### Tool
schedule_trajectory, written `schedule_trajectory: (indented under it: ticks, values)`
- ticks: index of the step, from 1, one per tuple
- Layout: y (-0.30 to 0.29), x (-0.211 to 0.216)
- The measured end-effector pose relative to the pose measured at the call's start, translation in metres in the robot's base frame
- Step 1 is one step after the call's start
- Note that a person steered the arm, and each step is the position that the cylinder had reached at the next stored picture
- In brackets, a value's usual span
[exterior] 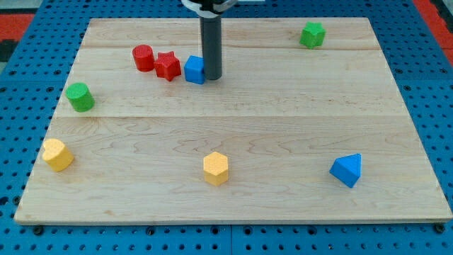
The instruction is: Move the blue cube diagonal to the red circle
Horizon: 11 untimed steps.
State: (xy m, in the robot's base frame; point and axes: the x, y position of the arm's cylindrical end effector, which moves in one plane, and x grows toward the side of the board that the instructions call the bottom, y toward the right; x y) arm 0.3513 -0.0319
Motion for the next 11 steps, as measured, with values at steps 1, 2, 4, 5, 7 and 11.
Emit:
schedule_trajectory:
  ticks: [1,2,4,5,7,11]
  values:
    - [0.011,0.025]
    - [-0.035,0.009]
    - [-0.029,-0.034]
    - [0.015,-0.036]
    - [-0.097,-0.094]
    - [-0.038,-0.106]
